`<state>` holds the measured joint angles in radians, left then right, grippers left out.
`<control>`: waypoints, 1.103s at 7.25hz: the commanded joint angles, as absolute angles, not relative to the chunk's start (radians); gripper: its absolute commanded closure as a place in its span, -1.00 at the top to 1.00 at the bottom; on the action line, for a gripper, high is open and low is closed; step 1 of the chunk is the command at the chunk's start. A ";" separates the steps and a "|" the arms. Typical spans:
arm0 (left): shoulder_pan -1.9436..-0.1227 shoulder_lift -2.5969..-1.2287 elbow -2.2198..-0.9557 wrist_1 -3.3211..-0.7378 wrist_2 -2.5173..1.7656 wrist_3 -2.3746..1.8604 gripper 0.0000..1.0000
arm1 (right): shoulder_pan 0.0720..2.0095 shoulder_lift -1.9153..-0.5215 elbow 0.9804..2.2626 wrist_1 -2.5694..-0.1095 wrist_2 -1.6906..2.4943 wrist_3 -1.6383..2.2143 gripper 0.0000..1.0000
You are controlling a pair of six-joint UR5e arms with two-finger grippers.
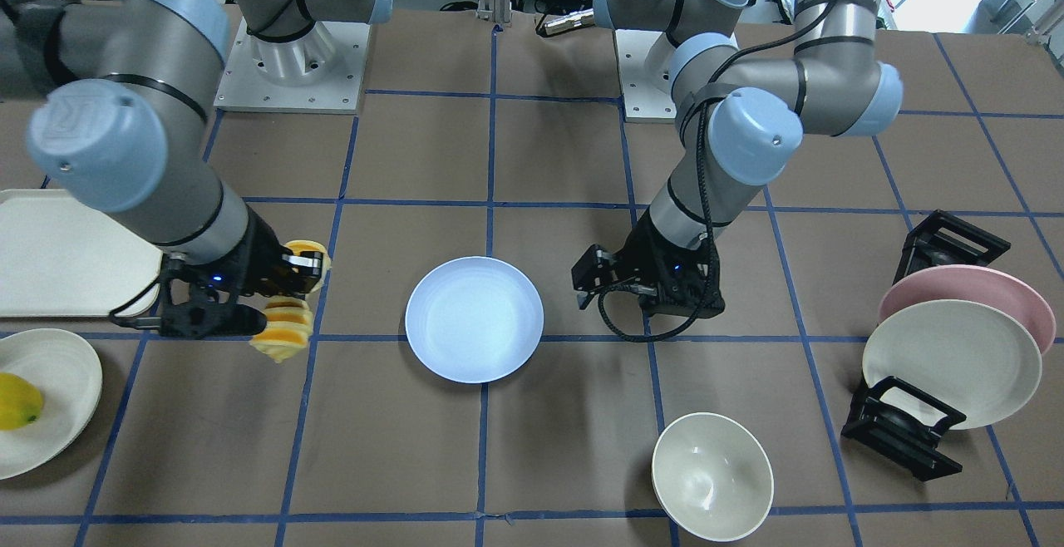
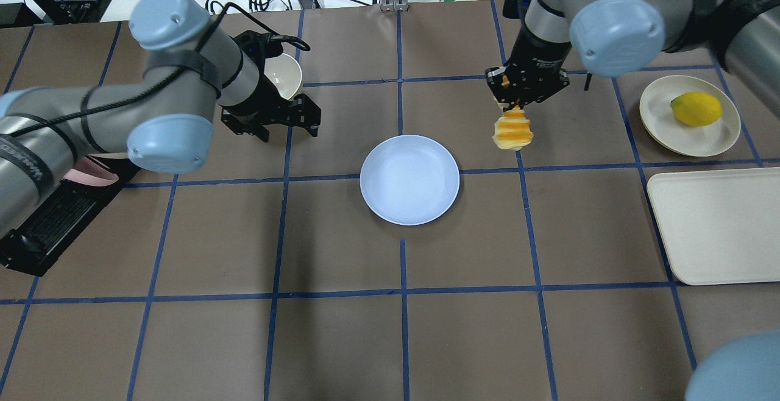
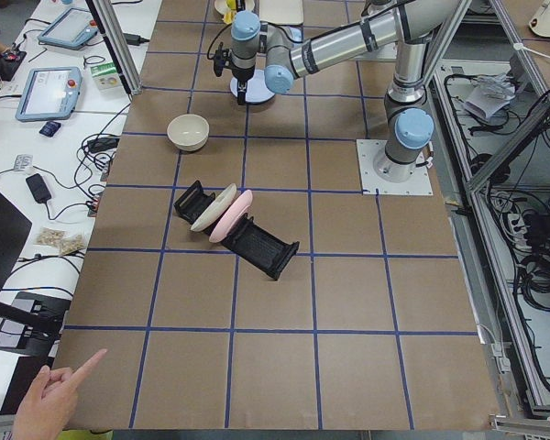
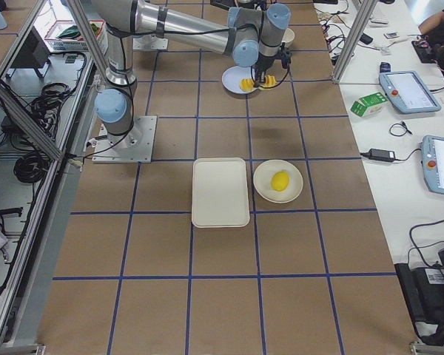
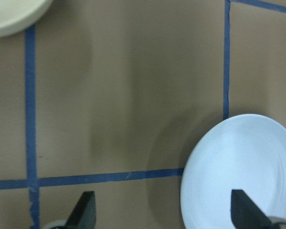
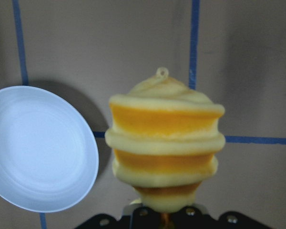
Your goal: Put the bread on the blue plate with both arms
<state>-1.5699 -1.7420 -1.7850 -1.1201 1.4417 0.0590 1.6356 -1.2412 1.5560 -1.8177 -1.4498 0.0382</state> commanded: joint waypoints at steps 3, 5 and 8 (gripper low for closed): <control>-1.531 -1.582 -1.611 -1.502 1.606 0.169 1.00 | 1.871 -1.102 1.563 -1.995 -1.436 0.223 -1.00; -1.532 -1.579 -1.597 -1.497 1.603 0.169 1.00 | 1.901 -1.048 1.565 -2.029 -1.436 0.291 -1.00; -1.532 -1.563 -1.592 -1.497 1.608 0.155 1.00 | 1.917 -1.014 1.568 -2.032 -1.436 0.305 -0.77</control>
<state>-1.5323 -1.5755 -1.5949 -1.4972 1.6051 0.1630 1.9126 -1.0260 1.5671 -2.0293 -1.4358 0.3014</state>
